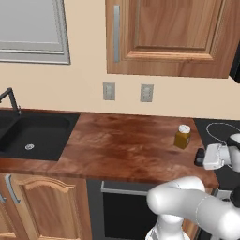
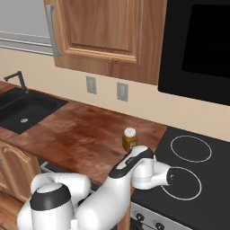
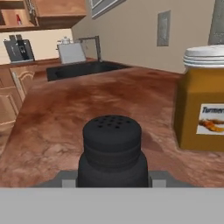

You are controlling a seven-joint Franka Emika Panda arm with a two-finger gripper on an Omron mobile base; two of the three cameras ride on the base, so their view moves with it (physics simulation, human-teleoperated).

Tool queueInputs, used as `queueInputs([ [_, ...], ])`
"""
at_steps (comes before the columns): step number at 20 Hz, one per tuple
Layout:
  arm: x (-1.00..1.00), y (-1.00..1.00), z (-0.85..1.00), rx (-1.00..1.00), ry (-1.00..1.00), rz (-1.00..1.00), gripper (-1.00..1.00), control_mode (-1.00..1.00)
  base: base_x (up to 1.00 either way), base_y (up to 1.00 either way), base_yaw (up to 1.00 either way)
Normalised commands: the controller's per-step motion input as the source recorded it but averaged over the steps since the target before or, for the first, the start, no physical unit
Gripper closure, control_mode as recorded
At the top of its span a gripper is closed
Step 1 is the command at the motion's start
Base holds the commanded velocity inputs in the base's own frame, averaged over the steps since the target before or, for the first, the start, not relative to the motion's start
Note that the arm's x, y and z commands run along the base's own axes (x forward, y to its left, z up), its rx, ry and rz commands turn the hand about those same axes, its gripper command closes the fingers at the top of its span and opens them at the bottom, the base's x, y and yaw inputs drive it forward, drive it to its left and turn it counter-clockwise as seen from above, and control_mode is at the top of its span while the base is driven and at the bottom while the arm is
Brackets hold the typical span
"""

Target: Collect the turmeric, ketchup, and shaker from the cabinet and place them next to the stove.

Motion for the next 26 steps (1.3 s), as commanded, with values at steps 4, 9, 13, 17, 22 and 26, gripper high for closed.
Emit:
queueInputs([
  [4,0.10,-0.02,-0.05,0.03,-0.02,0.05,1.00,-1.00,0.00,0.00,0.00],
  [9,0.10,-0.01,-0.09,0.02,0.00,0.03,1.00,-1.00,0.00,0.00,0.00],
  [13,0.07,-0.02,-0.15,0.01,0.00,0.02,1.00,-1.00,0.00,0.00,0.00],
  [17,0.01,0.00,-0.23,0.00,-0.01,0.01,-1.00,-1.00,0.00,0.00,0.00],
  [22,0.00,0.00,-0.07,0.00,-0.01,0.00,-1.00,-1.00,0.00,0.00,0.00],
  [26,-0.04,0.00,0.00,0.00,0.00,0.00,-1.00,-1.00,0.00,0.00,0.00],
])
